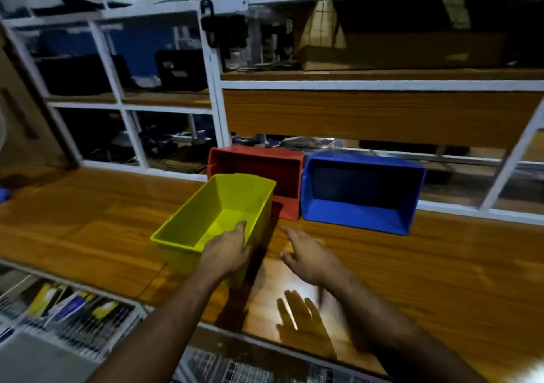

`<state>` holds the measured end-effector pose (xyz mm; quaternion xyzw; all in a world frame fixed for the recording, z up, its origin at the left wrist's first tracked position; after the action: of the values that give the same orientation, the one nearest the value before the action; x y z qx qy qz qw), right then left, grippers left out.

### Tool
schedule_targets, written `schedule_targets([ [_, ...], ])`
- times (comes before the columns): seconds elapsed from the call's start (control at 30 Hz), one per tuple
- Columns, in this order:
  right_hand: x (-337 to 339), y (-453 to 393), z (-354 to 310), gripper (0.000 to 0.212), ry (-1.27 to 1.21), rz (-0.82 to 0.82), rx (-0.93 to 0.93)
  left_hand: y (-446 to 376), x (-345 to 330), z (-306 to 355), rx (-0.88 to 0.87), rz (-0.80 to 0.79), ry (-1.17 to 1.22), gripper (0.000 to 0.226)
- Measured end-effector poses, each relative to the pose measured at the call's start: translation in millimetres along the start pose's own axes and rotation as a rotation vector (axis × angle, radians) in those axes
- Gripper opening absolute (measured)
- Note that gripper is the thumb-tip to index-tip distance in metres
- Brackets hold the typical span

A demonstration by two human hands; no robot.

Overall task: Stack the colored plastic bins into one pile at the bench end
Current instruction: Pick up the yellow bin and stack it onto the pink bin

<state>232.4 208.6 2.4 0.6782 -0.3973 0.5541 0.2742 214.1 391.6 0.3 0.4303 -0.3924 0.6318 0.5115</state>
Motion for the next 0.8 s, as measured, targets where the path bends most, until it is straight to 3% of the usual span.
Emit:
schedule_targets([
  [0.1,-5.6,-6.1,-11.2,0.063,0.014,0.024,-0.05,-7.0,-1.1,1.2,-0.089,-0.043,-0.043,0.059],
  [0.27,-8.2,-19.7,-14.3,0.066,0.077,0.039,-0.063,7.8,-7.9,16.5,-0.216,-0.282,0.099,0.09],
  [0.37,-1.8,-23.3,-17.4,0.068,0.247,0.073,-0.018,25.9,-14.5,23.7,-0.28,-0.405,0.173,0.093],
  [0.43,-0.5,-21.5,-17.7,0.064,0.375,0.069,0.02,36.3,-15.9,26.3,-0.313,-0.477,0.21,0.089],
  [0.53,-1.2,-12.2,-12.7,0.036,0.495,0.033,0.061,45.2,-16.8,26.7,-0.332,-0.593,0.295,0.08],
  [0.6,0.6,-0.9,-6.9,0.028,0.512,0.052,0.058,45.7,-18.9,23.7,-0.335,-0.655,0.31,0.076],
  [0.8,11.0,28.3,8.9,0.023,0.568,0.069,0.039,33.2,-18.1,30.6,-0.329,-0.628,0.287,0.061],
])
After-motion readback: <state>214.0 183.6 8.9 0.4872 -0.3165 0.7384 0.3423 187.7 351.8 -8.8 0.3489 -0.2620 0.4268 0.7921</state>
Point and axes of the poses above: each hand's wrist, its own y-axis away from the middle knuckle, its own x-axis out of the back of the hand, z = x × y, the point moved 7 cm from there along -y, towards the middle knuckle, and after that the axes turned 10 degrees about y, right-handed, at the moved point
